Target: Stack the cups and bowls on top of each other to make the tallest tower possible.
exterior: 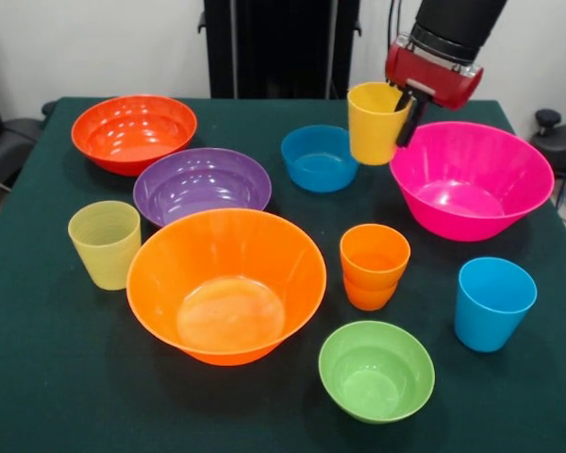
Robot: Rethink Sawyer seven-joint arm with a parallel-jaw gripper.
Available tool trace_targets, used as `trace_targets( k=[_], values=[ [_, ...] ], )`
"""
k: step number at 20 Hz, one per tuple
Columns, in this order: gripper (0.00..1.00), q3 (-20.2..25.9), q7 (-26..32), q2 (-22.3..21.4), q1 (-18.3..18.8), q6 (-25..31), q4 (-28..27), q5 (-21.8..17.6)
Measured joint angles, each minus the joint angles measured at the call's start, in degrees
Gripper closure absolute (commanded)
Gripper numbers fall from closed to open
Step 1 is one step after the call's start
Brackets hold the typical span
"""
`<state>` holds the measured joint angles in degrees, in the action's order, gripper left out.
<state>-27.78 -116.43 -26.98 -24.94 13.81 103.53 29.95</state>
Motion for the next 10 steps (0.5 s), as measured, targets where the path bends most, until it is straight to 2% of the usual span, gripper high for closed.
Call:
trace_targets(
  k=[2,7,8,10],
  values=[
    [1.0,-0.47,0.0,0.08,-0.41,1.48,-0.98,0.0],
    [1.0,-2.25,-0.01,0.09,-1.57,8.86,-5.9,-0.06],
    [1.0,-3.01,-0.01,0.1,-1.63,12.5,-8.51,-0.07],
    [1.0,-3.43,-0.01,0.13,-1.59,14.32,-9.92,-0.08]
  ],
)
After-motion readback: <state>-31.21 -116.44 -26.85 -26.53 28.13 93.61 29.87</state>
